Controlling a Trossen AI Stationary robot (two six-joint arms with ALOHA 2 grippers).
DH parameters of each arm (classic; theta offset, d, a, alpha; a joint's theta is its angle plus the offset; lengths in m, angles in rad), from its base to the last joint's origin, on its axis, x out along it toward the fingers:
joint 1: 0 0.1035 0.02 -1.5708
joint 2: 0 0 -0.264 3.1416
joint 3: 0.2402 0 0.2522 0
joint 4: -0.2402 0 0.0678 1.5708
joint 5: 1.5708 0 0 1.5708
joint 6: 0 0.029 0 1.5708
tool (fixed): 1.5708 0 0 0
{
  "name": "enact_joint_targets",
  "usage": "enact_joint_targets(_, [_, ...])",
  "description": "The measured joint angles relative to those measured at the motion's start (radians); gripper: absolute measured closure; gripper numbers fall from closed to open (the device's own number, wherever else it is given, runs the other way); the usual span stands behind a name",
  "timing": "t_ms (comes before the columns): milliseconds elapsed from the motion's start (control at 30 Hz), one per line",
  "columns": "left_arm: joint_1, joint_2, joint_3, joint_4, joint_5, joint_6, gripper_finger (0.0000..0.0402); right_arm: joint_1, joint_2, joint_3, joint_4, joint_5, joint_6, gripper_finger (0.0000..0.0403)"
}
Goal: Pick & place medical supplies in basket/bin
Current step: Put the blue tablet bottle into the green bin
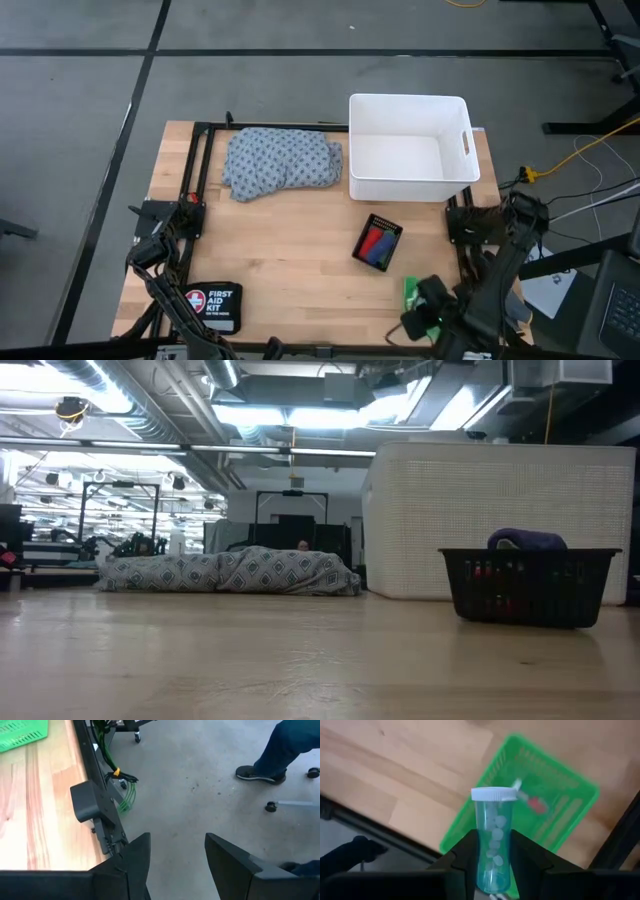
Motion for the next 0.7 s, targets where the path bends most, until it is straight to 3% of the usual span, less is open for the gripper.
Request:
enact_joint_targets(167, [0.004, 0.0, 0.0, 0.019, -0.002, 0.011, 0.0217, 0.053, 0.053, -0.035, 0.084, -0.029, 0.062, 0.0307])
enact_joint_targets(700, [0.014, 0.0, 0.0, 0.026, 0.019, 0.024, 0.0217, 0.048, 0.084, -0.159, 0.235, -0.027, 0.049, 0.0271])
